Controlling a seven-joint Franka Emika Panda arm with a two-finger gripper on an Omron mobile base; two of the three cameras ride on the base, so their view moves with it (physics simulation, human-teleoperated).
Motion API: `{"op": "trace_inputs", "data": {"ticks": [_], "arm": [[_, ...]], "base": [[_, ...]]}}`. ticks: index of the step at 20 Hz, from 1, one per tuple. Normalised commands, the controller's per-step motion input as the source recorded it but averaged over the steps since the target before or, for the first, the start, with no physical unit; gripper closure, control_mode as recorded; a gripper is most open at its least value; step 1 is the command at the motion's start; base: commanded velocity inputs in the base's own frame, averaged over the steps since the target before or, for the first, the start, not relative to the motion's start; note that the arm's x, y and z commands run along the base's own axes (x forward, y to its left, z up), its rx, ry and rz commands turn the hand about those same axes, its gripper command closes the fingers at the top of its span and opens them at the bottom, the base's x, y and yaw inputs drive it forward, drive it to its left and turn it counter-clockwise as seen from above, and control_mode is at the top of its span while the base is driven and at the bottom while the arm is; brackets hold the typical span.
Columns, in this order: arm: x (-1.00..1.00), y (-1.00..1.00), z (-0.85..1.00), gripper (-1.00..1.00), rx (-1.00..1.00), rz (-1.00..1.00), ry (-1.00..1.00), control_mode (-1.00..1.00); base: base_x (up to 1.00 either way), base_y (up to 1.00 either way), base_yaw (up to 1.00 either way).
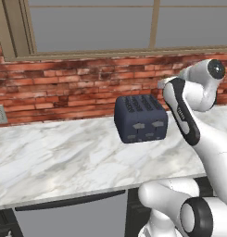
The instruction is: Start the toaster. Once the lever pops up, take the bread to the plate on the dining counter.
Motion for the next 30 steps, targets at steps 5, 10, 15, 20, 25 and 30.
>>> {"op": "trace_inputs", "data": {"ticks": [5,10,15,20,25,30], "arm": [[-0.79,0.08,0.30,1.00,0.00,-0.01,0.39,-1.00],[-0.71,0.16,-0.02,1.00,0.00,-0.01,0.22,-1.00],[-0.41,0.30,-0.26,1.00,0.00,-0.06,0.04,-1.00],[-0.25,0.21,-0.48,1.00,0.00,-0.16,-0.01,-1.00],[-0.40,-0.02,-0.40,1.00,0.04,-0.06,0.00,-1.00],[-0.28,-0.04,-0.26,1.00,0.05,0.00,0.00,-1.00]], "base": [[0.00,0.00,0.00],[0.00,0.00,0.00],[0.00,0.00,0.00],[0.00,0.00,0.00],[0.00,0.00,0.00],[0.00,0.00,0.00]]}}
